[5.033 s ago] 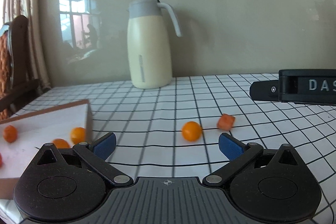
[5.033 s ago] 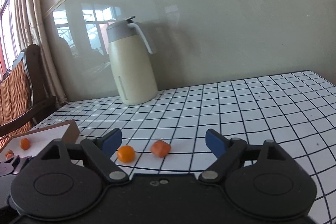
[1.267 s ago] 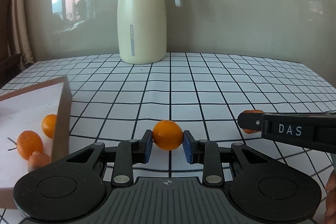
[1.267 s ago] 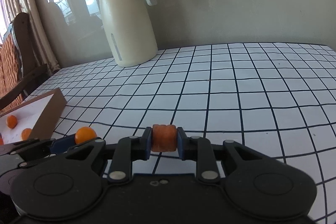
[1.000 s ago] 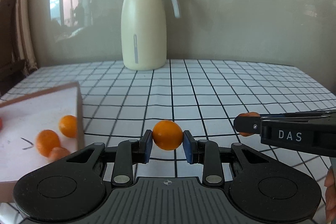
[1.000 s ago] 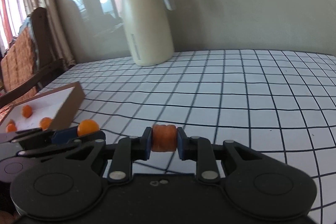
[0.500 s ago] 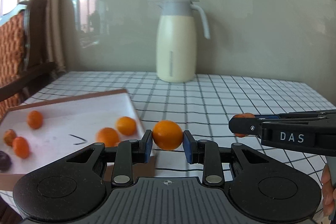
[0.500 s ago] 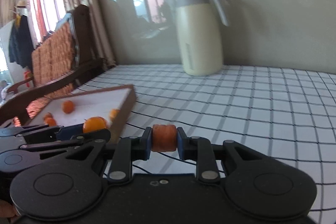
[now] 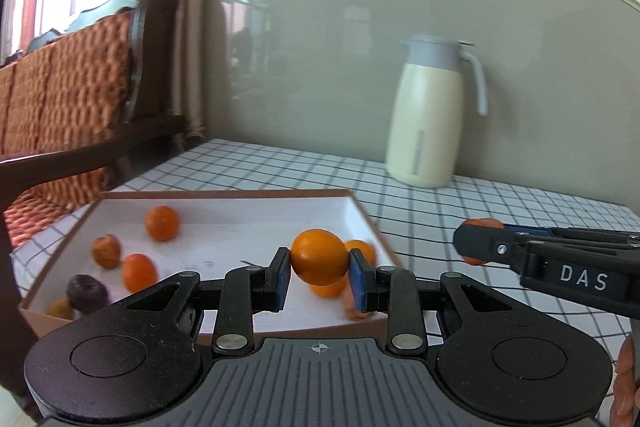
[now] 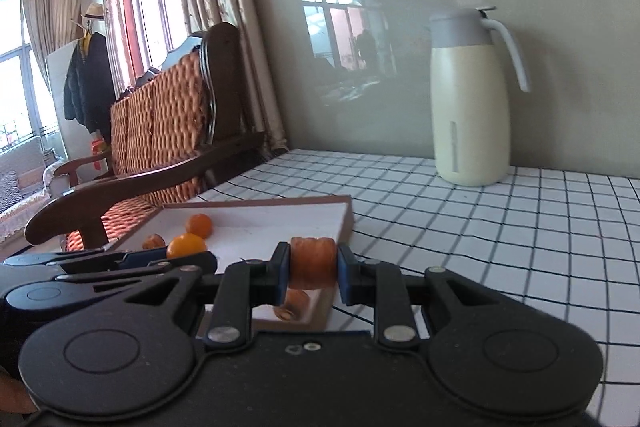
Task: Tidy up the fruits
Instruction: 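Carry the tangerine and the reddish-orange piece over the white box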
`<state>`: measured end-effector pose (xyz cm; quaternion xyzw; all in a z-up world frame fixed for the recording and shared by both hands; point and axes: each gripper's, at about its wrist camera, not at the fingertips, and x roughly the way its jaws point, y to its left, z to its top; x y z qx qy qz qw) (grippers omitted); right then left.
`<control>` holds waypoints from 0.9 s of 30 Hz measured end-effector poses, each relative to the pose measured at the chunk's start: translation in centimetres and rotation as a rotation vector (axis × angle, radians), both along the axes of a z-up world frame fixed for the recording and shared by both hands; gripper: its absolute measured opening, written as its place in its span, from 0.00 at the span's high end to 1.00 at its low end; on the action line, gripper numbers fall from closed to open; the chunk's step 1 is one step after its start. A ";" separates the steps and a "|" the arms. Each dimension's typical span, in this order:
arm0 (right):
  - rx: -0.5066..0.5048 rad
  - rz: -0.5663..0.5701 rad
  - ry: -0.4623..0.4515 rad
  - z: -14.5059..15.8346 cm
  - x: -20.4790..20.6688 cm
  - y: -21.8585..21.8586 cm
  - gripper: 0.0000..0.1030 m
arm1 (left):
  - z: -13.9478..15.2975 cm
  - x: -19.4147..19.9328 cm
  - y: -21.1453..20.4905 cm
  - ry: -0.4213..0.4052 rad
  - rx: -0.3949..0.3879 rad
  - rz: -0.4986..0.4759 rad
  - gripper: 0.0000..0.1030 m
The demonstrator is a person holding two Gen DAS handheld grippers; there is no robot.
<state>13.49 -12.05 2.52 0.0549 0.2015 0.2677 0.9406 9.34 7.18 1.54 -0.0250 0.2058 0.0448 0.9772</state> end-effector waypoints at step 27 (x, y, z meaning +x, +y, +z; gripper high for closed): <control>0.026 0.006 -0.043 -0.7 2.7 8.0 0.85 | -1.0 0.9 8.9 -0.026 0.007 0.248 0.69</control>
